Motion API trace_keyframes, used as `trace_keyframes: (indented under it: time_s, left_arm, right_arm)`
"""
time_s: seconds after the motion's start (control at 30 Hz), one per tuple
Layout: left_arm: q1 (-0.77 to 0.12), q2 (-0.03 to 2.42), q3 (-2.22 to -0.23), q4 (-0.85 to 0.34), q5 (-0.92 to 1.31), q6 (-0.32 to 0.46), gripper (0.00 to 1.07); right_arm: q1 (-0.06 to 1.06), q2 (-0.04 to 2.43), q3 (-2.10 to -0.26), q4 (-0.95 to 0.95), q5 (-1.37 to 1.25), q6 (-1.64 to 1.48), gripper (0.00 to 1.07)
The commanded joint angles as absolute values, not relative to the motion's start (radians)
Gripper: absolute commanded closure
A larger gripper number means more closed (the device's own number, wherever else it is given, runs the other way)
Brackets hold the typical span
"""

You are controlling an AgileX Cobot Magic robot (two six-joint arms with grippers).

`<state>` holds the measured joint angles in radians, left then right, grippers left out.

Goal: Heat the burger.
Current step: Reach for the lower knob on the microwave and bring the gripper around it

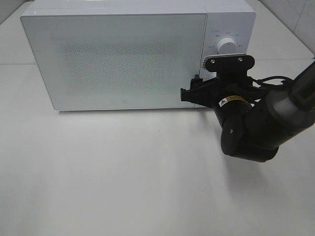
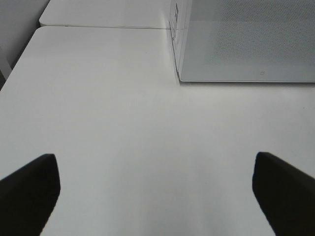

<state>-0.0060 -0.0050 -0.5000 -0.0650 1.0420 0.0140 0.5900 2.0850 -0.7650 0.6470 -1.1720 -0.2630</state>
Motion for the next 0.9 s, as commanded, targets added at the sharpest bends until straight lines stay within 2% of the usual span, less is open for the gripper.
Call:
trace_keyframes:
  time_s: [0.03,0.33,0.4,0.47,0.5,0.6,0.67,0.7,0.77,0.9]
  left_arm:
    - [-0.006,-0.031,-0.497,-0.072,1.036,0.016,0.06]
    - [-0.006,-0.031,-0.497,-0.072,1.036,0.016,0.06]
    - [-0.006,-0.031,-0.497,-0.072,1.036,0.016,0.06]
    - [-0.006,-0.031,-0.497,-0.072,1.036,0.016,0.06]
    - [-0.006,-0.031,-0.497,-0.072,1.036,0.016,0.06]
    - [-0.006,-0.031,-0.497,-0.072,1.036,0.016,0.06]
    - [-0.006,-0.031,-0.497,-0.072,1.036,0.016,0.06]
    - [-0.006,-0.031,-0.497,-0.072,1.036,0.016,0.06]
    - [-0.006,-0.031,-0.497,-0.072,1.036,0.016,0.06]
    - [-0.006,-0.031,-0.497,-0.072,1.036,0.016,0.06]
  right_arm:
    - [0.587,2.072,-0.775,0.647,-1.205,-0.261,0.34]
    - [0.587,2.058,-0.775,0.647,-1.223,-0.262,0.39]
    - [0.587,2.062,-0.775,0.647,-1.208,-0.261,0.48]
    - [0.587,2.062,-0.775,0.647,-1.205,-0.261,0.52]
    - [0.587,2.062,-0.775,0.647,-1.202,-0.261,0.61]
    - [0.587,2.062,-0.775,0.647,-1.202,-0.261,0.67]
    - [0.585,2.062,-0.775,0.632,-1.194,-0.254,0.92]
    - [0.585,2.062,-0.775,0.632,-1.194,-0.254,0.92]
    - [0.584,2.062,-0.775,0.615,-1.179,-0.245,1.05]
    - [0.584,2.062,-0.775,0.616,-1.173,-0.215,1.07]
